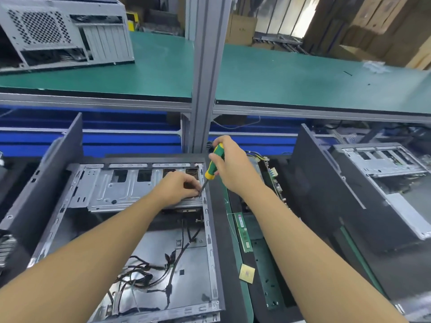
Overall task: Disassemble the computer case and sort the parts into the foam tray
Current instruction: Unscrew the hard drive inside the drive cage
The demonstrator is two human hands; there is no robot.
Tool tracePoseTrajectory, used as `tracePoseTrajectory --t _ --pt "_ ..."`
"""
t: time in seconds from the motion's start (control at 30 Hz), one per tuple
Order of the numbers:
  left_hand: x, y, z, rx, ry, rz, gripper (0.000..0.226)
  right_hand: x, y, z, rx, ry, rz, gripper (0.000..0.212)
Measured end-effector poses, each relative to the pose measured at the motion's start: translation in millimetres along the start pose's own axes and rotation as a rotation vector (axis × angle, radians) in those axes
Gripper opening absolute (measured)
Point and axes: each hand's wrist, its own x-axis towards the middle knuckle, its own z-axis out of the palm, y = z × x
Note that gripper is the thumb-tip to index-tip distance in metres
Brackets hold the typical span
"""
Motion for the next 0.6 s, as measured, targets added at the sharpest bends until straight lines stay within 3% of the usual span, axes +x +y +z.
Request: tracePoseTrajectory --t 0.17,0.27,0.43,0.6 --pt "-5 2 -8 -0.153 -0.012 0.004 0.032 6 -21 5 -0.281 -0.158 -0.258 0.022" --pt "-7 7 -22 -0.31 -0.001 -0.016 0.04 11 -25 1 -0.269 -0.217 -0.216 0.015" --pt "-6 21 -32 -0.515 -0.196 0.075 0.033 13 -23 -4 -0.227 -0.28 -0.153 0.02" --pt "1 37 -27 -0.384 -0.109 0.114 0.025 13 -19 -7 -0.138 -0.28 -0.105 0.016"
